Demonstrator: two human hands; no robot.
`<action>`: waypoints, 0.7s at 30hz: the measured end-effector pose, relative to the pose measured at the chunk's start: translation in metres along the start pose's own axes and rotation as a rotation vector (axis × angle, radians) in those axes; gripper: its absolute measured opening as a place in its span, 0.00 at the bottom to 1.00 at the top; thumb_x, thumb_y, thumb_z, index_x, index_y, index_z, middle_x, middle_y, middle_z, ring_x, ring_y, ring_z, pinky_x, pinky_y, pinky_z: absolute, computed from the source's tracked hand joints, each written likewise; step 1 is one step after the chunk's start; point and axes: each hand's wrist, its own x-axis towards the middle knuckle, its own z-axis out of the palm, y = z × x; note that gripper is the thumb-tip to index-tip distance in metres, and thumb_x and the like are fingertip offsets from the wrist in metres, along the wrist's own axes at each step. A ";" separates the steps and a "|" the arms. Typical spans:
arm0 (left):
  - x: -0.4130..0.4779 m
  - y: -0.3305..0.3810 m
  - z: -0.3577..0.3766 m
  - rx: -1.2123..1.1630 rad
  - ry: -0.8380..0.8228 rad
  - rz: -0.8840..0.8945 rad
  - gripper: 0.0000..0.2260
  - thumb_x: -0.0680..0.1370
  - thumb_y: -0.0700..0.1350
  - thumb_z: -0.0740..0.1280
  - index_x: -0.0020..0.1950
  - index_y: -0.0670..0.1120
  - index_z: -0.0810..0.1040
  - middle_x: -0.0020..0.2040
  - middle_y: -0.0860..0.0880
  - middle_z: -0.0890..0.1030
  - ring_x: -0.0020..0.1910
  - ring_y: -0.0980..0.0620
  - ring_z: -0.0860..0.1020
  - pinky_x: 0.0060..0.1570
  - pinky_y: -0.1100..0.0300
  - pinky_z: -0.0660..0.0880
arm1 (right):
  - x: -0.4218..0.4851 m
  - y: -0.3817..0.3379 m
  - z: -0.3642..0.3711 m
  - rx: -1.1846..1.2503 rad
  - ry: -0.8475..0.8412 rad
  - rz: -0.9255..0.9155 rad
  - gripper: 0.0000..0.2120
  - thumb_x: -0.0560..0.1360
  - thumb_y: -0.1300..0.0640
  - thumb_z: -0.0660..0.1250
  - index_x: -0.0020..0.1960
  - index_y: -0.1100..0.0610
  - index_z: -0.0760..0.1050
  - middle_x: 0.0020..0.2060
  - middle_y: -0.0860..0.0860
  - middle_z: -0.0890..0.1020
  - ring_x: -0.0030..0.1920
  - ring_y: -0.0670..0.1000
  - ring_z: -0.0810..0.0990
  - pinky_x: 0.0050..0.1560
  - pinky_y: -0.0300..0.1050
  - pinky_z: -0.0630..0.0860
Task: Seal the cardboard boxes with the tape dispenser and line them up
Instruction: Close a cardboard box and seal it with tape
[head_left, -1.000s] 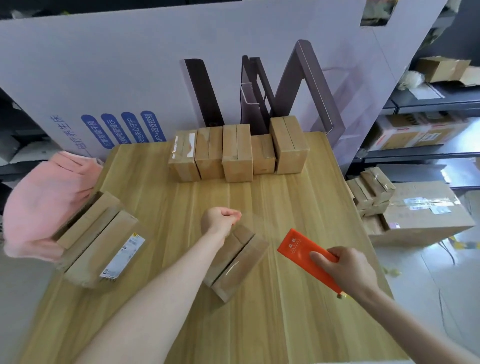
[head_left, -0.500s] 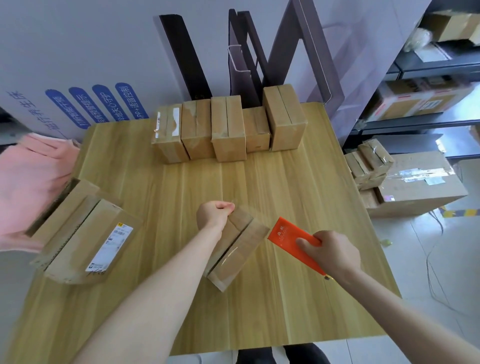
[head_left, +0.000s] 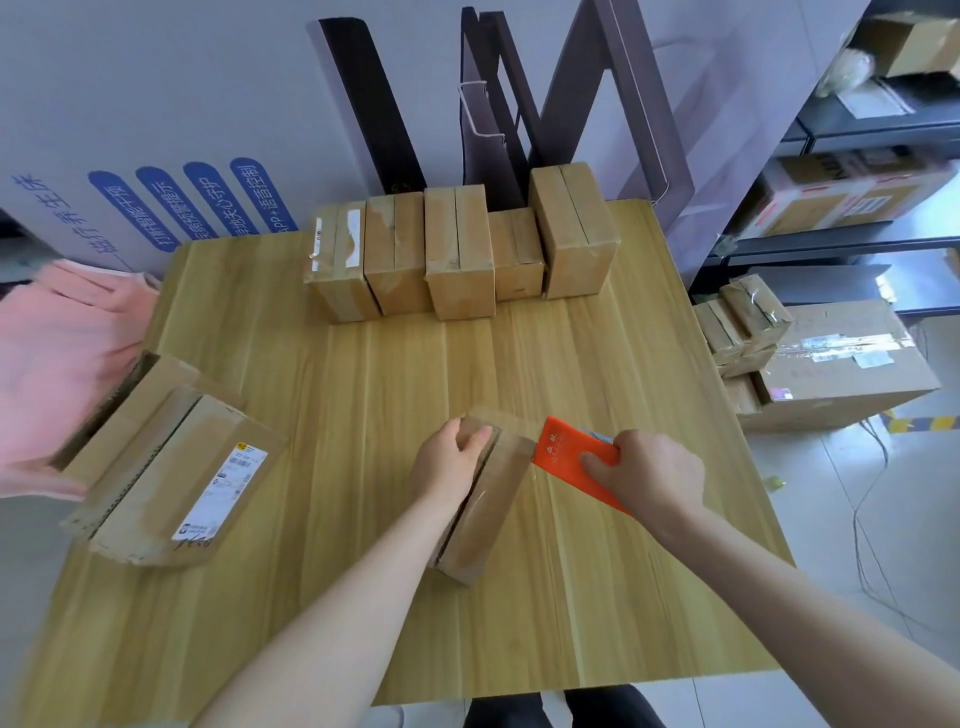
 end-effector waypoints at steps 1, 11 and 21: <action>0.000 -0.001 0.001 -0.020 0.015 -0.026 0.28 0.78 0.62 0.59 0.72 0.47 0.68 0.68 0.50 0.74 0.66 0.48 0.73 0.61 0.55 0.70 | 0.001 -0.006 -0.004 -0.053 0.021 -0.037 0.18 0.74 0.40 0.61 0.43 0.55 0.76 0.30 0.47 0.73 0.35 0.53 0.75 0.34 0.41 0.66; -0.022 0.004 0.021 -0.357 0.243 -0.316 0.26 0.79 0.58 0.62 0.72 0.45 0.68 0.66 0.48 0.75 0.65 0.46 0.73 0.62 0.54 0.68 | 0.021 -0.013 0.021 0.075 -0.069 0.100 0.19 0.74 0.39 0.61 0.41 0.54 0.75 0.34 0.49 0.77 0.39 0.54 0.77 0.39 0.41 0.70; -0.030 0.037 0.044 -0.970 0.368 -0.550 0.21 0.81 0.52 0.61 0.72 0.46 0.66 0.59 0.53 0.74 0.61 0.47 0.74 0.55 0.61 0.65 | -0.004 -0.019 -0.021 0.916 0.198 0.159 0.26 0.74 0.43 0.67 0.28 0.61 0.70 0.22 0.53 0.70 0.24 0.52 0.69 0.28 0.43 0.65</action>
